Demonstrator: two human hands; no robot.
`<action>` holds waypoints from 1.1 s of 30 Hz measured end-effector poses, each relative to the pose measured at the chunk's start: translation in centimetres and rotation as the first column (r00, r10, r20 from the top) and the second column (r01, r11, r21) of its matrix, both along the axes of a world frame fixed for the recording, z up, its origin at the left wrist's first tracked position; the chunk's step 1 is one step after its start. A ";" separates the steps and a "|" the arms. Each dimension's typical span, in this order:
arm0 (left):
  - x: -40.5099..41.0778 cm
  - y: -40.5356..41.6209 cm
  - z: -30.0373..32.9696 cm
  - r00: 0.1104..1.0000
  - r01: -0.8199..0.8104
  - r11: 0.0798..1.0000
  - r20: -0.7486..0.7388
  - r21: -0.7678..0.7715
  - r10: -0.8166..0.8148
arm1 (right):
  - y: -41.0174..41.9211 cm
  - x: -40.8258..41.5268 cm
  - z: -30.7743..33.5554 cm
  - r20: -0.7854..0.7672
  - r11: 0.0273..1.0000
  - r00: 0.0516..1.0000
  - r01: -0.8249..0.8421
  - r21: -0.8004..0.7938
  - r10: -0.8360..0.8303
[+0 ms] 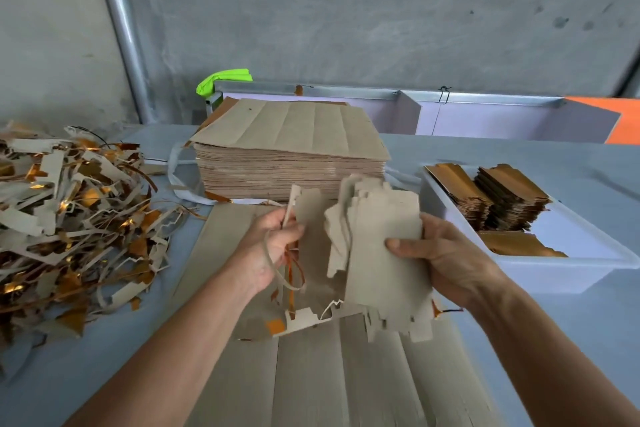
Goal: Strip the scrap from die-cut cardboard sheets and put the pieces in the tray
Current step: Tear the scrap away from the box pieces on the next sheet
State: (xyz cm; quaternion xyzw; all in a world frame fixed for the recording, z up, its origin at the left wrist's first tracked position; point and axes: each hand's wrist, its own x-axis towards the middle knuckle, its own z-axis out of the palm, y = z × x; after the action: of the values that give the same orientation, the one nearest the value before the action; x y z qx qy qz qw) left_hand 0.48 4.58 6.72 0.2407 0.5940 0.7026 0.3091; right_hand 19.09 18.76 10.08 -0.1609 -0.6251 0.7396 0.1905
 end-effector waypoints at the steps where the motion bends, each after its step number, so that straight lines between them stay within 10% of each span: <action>1: 0.5 0.3 0.0 1.000 0.021 1.000 -0.016 -0.016 -0.022 | -0.4 -0.7 -0.2 0.015 1.000 1.000 0.013 -0.008 -0.013; 14: -0.2 -0.8 1.2 0.972 0.215 0.976 0.101 -0.029 -0.212 | -0.4 -1.7 -1.2 0.179 0.976 0.974 -0.165 0.144 0.139; 19: 0.7 0.5 1.8 0.985 0.041 0.999 0.168 0.004 -0.041 | -0.7 -1.5 -0.6 0.256 0.925 0.946 -0.267 0.269 0.199; 24: -0.7 -0.2 1.5 0.867 -0.297 0.942 0.456 0.153 0.200 | 0.6 -0.9 -1.8 0.111 0.991 0.985 0.131 -0.007 -0.130; 33: -6.2 -4.5 -0.8 0.775 -0.561 0.828 -0.343 0.012 0.530 | 4.6 -0.4 -2.0 0.045 0.780 0.833 0.533 -0.328 -0.551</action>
State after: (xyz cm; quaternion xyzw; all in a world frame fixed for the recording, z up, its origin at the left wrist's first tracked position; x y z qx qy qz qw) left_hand -5.75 0.05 5.88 0.1586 0.7126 0.6834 -0.0019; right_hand 18.69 23.37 8.11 -0.3431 -0.4156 0.7505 0.3824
